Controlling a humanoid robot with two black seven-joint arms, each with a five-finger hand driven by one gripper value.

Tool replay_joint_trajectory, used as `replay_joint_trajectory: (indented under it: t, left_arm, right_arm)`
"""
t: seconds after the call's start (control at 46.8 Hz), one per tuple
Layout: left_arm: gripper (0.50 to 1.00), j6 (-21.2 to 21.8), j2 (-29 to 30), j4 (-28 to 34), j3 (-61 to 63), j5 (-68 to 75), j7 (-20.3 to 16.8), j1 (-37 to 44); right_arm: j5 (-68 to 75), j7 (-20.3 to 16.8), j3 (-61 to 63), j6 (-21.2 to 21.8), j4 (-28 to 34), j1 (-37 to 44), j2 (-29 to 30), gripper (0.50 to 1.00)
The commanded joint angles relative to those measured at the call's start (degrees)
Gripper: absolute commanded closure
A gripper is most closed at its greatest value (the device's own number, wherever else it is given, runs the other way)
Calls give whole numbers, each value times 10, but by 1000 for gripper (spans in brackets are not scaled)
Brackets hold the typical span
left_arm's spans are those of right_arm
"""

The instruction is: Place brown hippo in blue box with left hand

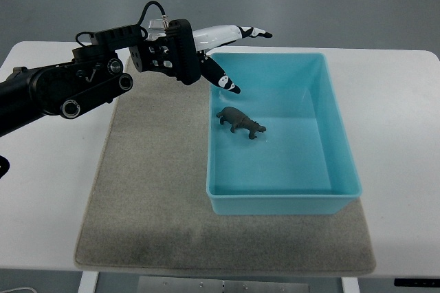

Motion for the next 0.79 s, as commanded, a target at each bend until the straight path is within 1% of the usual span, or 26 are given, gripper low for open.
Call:
replay_joint_trajectory:
  t: [0.0,0.107,0.257,0.428,0.663,0.77]
  left_arm:
    - [504,14,5,18,-2,-31,0,-2]
    - [504,38,17,44,-2,-78,0,-6]
    - [504,75,17,81,-1,-163,0,-7]
    - [506,106,17,88,-1,-293,0,0]
    - [504,108,17,89,0,-488,3,0]
    - [504,98,15,102,0,-565,3,0]
  right_arm:
    - [0,0,0,0,0,0,0,564]
    - [0,0,0,0,0,0,0,564]
    - [0,0,0,0,0,0,0,564]
    - [0,0,0,0,0,0,0,564]
    - [0,0,0,0,0,0,0,564]
    - [0,0,0,0,0,0,0,564]
